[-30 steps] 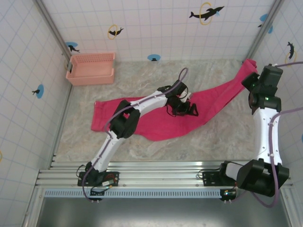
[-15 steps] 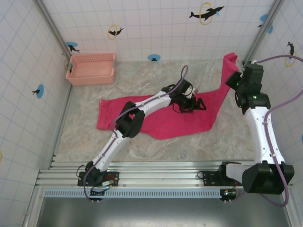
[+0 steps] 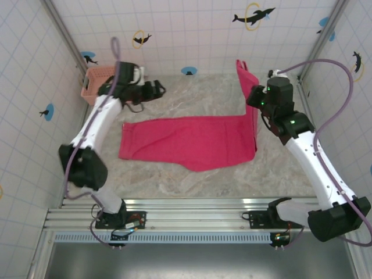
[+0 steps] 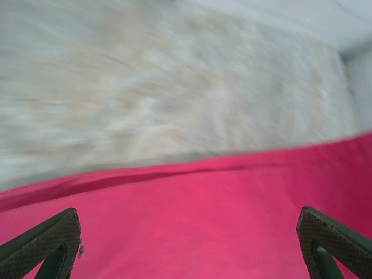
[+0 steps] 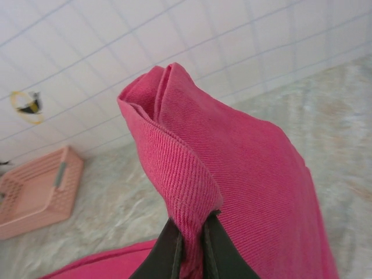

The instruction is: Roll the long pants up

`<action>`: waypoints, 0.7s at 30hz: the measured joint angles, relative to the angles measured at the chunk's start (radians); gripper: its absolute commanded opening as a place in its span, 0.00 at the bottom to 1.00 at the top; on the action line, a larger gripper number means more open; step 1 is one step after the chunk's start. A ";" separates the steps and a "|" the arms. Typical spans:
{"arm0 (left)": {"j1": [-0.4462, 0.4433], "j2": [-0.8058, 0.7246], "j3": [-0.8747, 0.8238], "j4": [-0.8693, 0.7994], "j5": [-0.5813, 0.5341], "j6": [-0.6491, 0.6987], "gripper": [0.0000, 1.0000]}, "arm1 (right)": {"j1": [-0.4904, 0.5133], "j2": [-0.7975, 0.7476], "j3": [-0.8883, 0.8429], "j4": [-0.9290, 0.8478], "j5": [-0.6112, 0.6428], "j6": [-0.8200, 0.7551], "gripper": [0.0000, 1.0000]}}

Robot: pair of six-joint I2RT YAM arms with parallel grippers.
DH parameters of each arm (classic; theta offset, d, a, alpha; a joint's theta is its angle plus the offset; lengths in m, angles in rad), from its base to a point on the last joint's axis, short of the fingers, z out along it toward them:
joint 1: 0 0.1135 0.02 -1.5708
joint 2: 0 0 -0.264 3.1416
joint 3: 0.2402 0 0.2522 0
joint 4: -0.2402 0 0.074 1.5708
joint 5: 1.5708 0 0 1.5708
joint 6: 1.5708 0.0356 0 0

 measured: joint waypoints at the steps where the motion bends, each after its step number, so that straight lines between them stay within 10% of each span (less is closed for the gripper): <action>1: 0.034 -0.077 -0.072 0.004 -0.041 0.005 0.98 | 0.042 0.011 0.007 0.015 0.008 0.003 0.11; 8: 0.132 -0.238 -0.428 -0.028 -0.121 0.005 0.97 | 0.275 0.192 0.056 0.133 0.056 0.014 0.10; 21: 0.364 -0.319 -0.536 -0.063 -0.038 0.032 0.98 | 0.466 0.644 0.322 0.252 0.015 0.058 0.10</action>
